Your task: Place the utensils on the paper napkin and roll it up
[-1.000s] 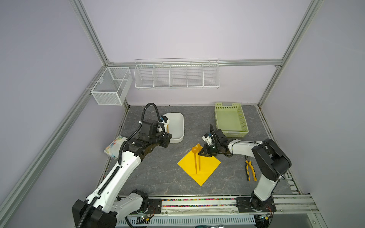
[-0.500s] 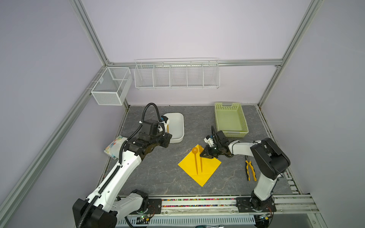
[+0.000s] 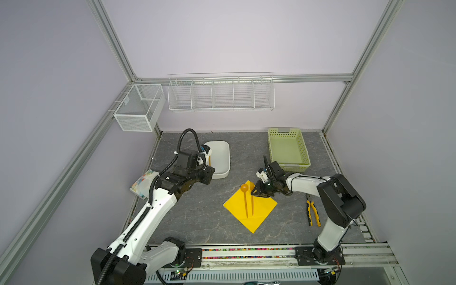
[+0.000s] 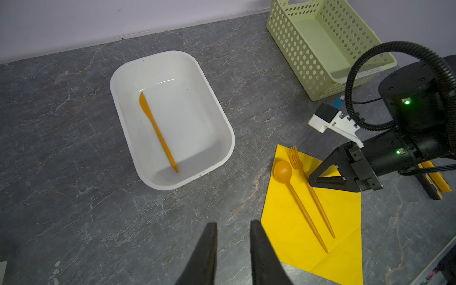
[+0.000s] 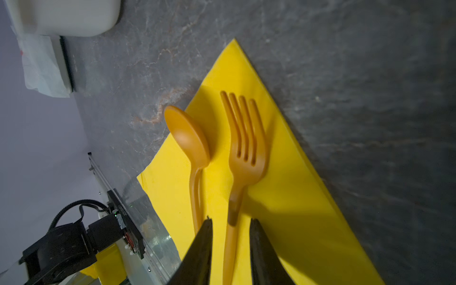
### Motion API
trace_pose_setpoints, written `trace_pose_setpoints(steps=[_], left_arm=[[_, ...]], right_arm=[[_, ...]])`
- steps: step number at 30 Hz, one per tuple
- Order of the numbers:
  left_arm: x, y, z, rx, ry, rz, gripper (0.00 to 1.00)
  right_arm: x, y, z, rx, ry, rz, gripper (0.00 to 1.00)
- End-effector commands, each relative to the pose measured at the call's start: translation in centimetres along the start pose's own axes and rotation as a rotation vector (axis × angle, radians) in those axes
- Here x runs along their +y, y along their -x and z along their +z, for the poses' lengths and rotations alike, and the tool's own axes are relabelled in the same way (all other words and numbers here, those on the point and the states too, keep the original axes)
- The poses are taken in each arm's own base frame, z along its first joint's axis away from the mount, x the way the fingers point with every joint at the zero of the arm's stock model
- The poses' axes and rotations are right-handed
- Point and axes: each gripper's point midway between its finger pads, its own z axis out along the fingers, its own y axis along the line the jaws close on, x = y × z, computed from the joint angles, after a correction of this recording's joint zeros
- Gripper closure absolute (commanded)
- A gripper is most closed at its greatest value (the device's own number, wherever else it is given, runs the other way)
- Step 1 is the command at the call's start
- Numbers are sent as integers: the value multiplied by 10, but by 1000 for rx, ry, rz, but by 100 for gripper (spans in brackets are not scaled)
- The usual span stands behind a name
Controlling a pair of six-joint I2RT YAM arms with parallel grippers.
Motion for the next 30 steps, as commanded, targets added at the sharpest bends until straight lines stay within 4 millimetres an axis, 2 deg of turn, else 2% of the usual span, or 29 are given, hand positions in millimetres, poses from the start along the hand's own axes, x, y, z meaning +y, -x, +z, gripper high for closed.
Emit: trace_pose_setpoints(steps=[1, 7, 16, 23, 30], left_arm=[[3, -4, -2, 13, 13, 1, 75], [2, -3, -7, -8, 11, -32, 75], [10, -7, -21, -21, 71, -42, 74], [11, -5, -23, -47, 77, -54, 74], [13, -6, -25, -64, 88, -67, 74]], right_arm=[[-1, -3, -21, -9, -141, 0, 68], [10, -5, -35, -33, -298, -23, 68], [21, -9, -37, -38, -435, -60, 71], [17, -9, -16, -3, -456, -18, 76], [11, -5, 0, -6, -458, 13, 73]])
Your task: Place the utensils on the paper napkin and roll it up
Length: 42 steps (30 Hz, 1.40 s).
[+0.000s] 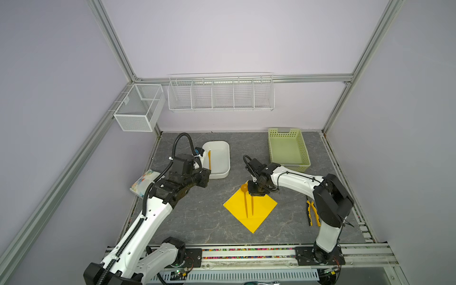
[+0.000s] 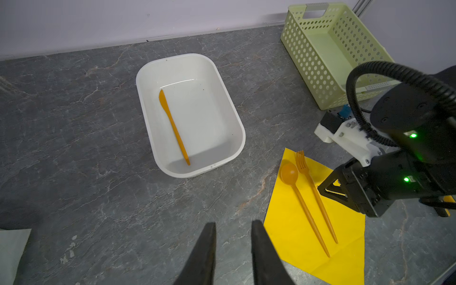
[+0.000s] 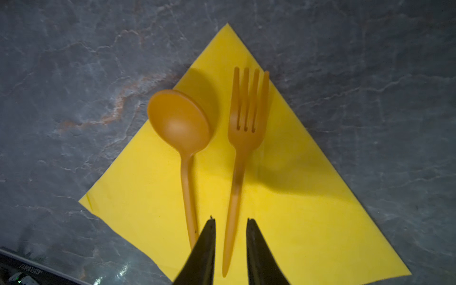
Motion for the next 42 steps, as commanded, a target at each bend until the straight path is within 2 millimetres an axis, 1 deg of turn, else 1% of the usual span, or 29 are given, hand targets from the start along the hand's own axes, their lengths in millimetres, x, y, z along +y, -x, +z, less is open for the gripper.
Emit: trace_pose_setpoints(steps=[1, 8, 14, 30, 42], left_arm=[[4, 1, -3, -16, 23, -8, 74], [6, 0, -3, -12, 28, -10, 73], [7, -2, -2, -6, 29, -12, 73], [5, -1, -3, -14, 8, -24, 73], [7, 0, -4, -21, 12, -29, 73]], right_arm=[[2, 2, 7, -3, -6, 35, 74], [1, 0, 21, 20, -10, 33, 74], [0, -1, 26, 32, -17, 31, 78], [4, -2, 25, 39, -1, 22, 85], [8, -9, 24, 54, 15, 13, 86]])
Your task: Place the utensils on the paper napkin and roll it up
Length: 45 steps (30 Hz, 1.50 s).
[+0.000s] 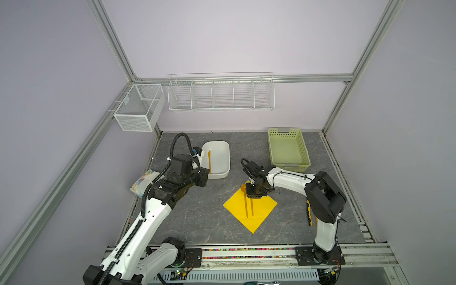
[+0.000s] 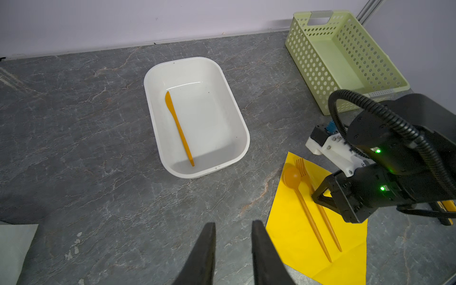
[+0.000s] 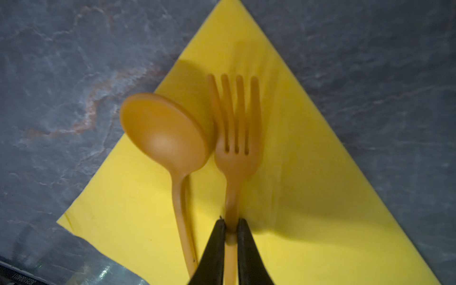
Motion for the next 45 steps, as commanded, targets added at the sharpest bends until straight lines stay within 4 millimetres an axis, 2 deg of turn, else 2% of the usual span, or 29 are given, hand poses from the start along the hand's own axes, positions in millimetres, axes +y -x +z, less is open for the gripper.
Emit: trace_pose_setpoints(steps=[1, 10, 33, 40, 45], left_arm=[[2, -2, -1, -5, -1, -14, 73], [2, -3, 0, -3, -1, -16, 73], [4, -4, 0, 0, 5, -22, 73], [4, -4, 0, 2, 4, -22, 73], [7, -5, 2, 12, 22, -31, 73]], right_arm=[[3, -4, 1, 13, 8, 8, 86], [7, -5, 1, 15, 29, 14, 86], [-1, -11, -3, 11, 8, 22, 86], [-1, -9, -4, 1, 10, 27, 77], [2, -5, -19, -31, 16, 21, 70]])
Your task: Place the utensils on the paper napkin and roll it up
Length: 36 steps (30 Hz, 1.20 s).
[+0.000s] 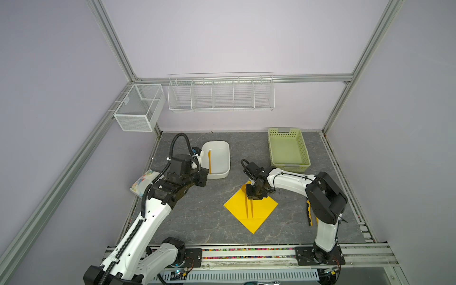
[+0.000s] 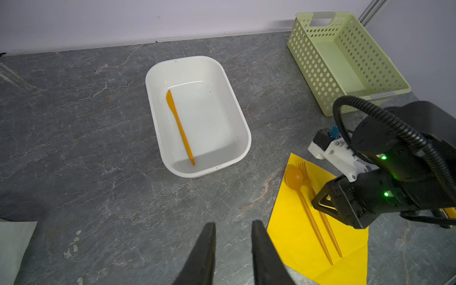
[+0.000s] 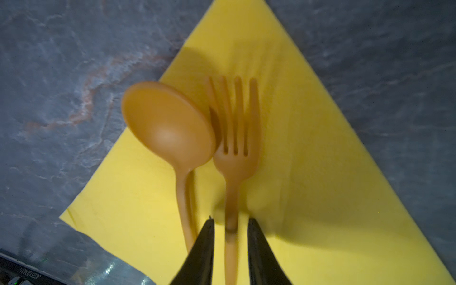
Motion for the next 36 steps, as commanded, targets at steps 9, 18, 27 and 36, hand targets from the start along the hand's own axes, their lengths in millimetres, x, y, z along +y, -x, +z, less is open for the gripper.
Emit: trace_pose_setpoints(steps=[9, 18, 27, 36], left_arm=[[25, -6, 14, 43, 134, -79, 72], [34, -7, 53, 150, 186, -188, 72], [38, -11, 107, 289, 207, -233, 75], [56, -22, 166, 445, 299, -235, 77]], right_arm=[[2, 7, -59, -130, 24, -5, 65], [-13, 10, -81, -167, 52, -8, 65], [-44, 18, -98, -177, 89, 30, 65], [-55, 22, -105, -151, 73, -10, 64]])
